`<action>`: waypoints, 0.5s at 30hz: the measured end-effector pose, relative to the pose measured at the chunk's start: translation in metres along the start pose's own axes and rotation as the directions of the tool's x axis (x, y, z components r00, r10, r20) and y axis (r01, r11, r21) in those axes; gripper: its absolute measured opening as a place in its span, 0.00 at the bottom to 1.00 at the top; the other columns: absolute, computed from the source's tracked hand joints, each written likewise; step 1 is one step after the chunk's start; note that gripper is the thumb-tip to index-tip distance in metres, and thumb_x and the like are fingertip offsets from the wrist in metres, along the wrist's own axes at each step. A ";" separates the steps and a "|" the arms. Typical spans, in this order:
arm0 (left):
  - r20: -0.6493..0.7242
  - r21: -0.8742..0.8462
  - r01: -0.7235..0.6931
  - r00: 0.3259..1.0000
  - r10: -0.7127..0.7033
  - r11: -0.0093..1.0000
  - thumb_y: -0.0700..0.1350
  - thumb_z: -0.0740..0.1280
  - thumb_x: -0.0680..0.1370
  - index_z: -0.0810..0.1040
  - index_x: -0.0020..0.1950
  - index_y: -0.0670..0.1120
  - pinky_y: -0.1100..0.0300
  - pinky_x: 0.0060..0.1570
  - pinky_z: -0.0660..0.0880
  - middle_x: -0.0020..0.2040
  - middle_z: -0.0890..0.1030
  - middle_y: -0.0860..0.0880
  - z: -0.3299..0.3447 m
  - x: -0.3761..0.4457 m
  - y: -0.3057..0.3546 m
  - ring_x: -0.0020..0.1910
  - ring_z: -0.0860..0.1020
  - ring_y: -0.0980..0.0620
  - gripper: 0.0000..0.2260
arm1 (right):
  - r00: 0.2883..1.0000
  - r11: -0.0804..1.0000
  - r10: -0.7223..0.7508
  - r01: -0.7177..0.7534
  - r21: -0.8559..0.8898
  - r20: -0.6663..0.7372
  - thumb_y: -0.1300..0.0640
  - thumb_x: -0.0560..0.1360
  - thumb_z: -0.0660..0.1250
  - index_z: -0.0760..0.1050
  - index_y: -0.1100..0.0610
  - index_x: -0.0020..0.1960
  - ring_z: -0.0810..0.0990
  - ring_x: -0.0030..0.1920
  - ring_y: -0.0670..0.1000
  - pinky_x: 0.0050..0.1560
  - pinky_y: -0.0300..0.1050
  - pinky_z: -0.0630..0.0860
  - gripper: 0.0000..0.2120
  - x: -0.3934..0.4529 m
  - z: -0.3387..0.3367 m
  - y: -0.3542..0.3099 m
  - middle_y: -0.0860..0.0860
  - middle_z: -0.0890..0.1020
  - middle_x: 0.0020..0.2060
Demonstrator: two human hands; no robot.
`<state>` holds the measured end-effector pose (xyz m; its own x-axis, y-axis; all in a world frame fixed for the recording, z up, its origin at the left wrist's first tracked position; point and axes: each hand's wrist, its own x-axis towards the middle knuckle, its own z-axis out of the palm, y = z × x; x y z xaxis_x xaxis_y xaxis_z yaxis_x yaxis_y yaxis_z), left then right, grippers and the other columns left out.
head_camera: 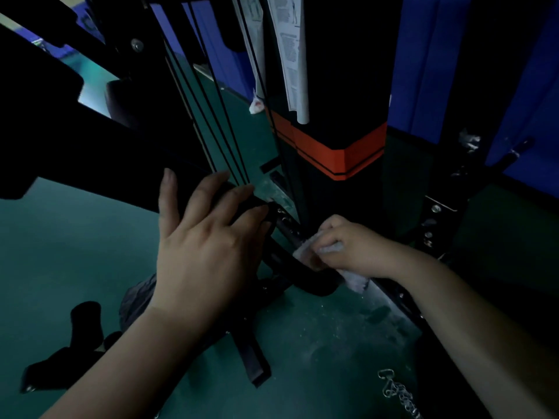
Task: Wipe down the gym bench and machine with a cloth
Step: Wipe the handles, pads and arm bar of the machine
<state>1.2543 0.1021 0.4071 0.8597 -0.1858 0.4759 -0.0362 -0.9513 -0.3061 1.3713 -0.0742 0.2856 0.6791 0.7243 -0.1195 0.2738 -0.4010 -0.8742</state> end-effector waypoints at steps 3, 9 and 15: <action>0.042 0.025 0.027 0.999 -0.028 0.999 0.52 0.57 0.82 0.82 0.55 0.50 0.41 0.72 0.42 0.59 0.80 0.52 0.003 0.002 0.004 0.66 0.72 0.43 0.15 | 0.999 0.996 -0.035 0.037 0.084 -0.026 0.61 0.74 0.70 0.81 0.44 0.39 0.77 0.42 0.34 0.43 0.23 0.69 0.12 0.018 -0.001 -0.008 0.41 0.75 0.41; 0.101 0.037 0.062 0.993 -0.066 0.997 0.52 0.54 0.82 0.80 0.58 0.51 0.45 0.72 0.38 0.61 0.79 0.53 0.003 0.004 0.007 0.67 0.70 0.45 0.16 | 0.978 0.994 -0.043 0.063 0.092 -0.204 0.67 0.76 0.63 0.70 0.47 0.19 0.67 0.20 0.39 0.27 0.35 0.63 0.29 0.059 -0.014 -0.005 0.42 0.69 0.18; 0.147 0.063 0.053 0.987 -0.062 0.997 0.53 0.54 0.82 0.80 0.60 0.52 0.44 0.72 0.38 0.61 0.78 0.53 0.001 0.005 0.007 0.68 0.69 0.45 0.16 | 0.974 0.981 -0.048 0.088 0.174 -0.223 0.50 0.71 0.72 0.76 0.46 0.39 0.74 0.43 0.42 0.43 0.35 0.71 0.06 0.062 -0.013 -0.022 0.48 0.73 0.48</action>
<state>1.2588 0.0948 0.4065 0.9257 -0.0881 0.3678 0.0421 -0.9425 -0.3316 1.4158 -0.0275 0.3037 0.7998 0.5994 0.0305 0.2098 -0.2316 -0.9499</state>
